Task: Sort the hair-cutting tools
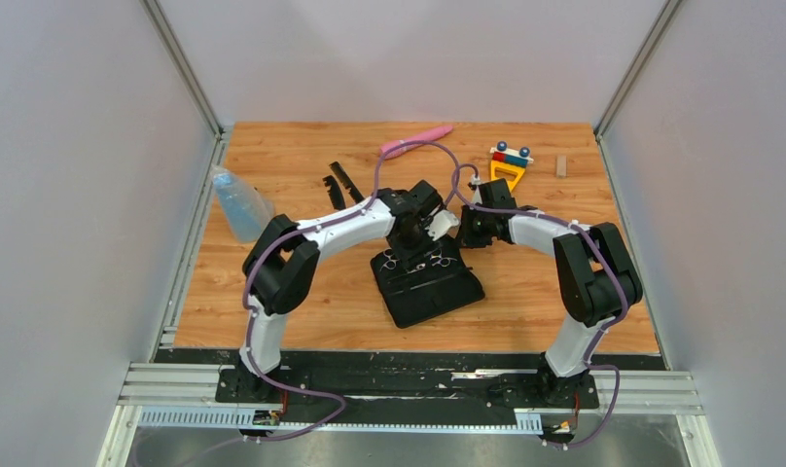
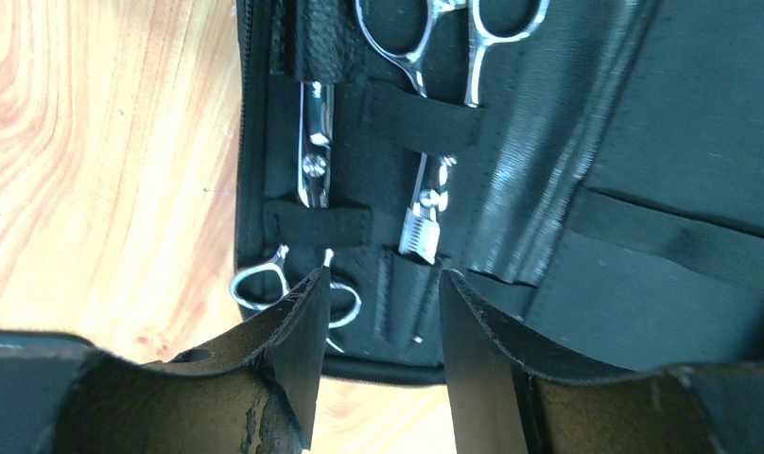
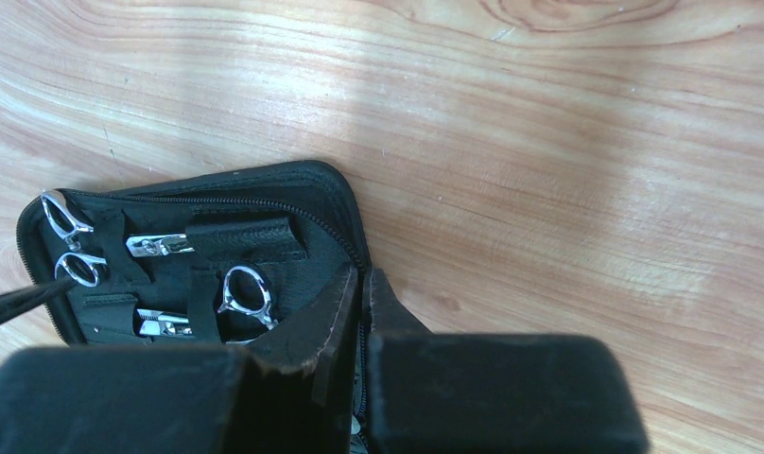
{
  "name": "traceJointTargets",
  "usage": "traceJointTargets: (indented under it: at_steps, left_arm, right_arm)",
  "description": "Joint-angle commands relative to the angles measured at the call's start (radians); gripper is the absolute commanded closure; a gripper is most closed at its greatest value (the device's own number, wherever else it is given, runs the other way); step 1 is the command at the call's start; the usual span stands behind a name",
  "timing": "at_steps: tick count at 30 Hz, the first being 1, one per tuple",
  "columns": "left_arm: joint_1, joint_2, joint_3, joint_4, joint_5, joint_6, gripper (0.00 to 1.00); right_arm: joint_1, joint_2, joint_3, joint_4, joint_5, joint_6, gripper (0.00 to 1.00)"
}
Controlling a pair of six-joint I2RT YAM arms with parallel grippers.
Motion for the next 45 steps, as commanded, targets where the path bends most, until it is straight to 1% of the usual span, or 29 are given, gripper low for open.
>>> traceJointTargets:
  at_steps: [1, 5, 11, 17, 22, 28, 34, 36, 45]
  left_arm:
    - [0.023, -0.17, -0.059, 0.113, 0.11, -0.113, 0.46]
    - [0.037, -0.195, -0.106, 0.117, 0.098, -0.16, 0.46]
    - [0.057, -0.168, -0.17, 0.136, 0.026, -0.201, 0.44]
    - [0.081, -0.145, -0.198, 0.163, -0.017, -0.218, 0.44]
    - [0.083, -0.129, -0.219, 0.183, -0.016, -0.221, 0.43]
    - [0.083, -0.087, -0.22, 0.15, 0.025, -0.23, 0.43]
    - [0.078, -0.118, -0.246, 0.145, 0.151, -0.251, 0.43]
    - [0.072, -0.122, -0.247, 0.144, 0.174, -0.262, 0.43]
    - [0.054, -0.148, -0.239, 0.122, 0.198, -0.287, 0.43]
  right_arm:
    - [0.013, -0.011, -0.014, 0.011, -0.03, 0.016, 0.97]
    - [0.013, -0.013, -0.014, 0.009, -0.029, 0.016, 0.97]
    - [0.013, -0.015, -0.016, 0.009, -0.027, 0.017, 0.96]
    - [0.012, -0.013, -0.014, 0.009, -0.028, 0.017, 0.96]
    - [0.012, -0.01, -0.013, 0.009, -0.031, 0.017, 0.96]
    - [0.012, -0.01, -0.014, 0.009, -0.028, 0.017, 0.97]
    - [0.012, -0.008, -0.012, 0.009, -0.026, 0.02, 0.97]
    - [0.012, -0.01, -0.013, 0.009, -0.025, 0.021, 0.97]
    - [0.012, -0.012, -0.015, 0.009, -0.02, 0.023, 0.97]
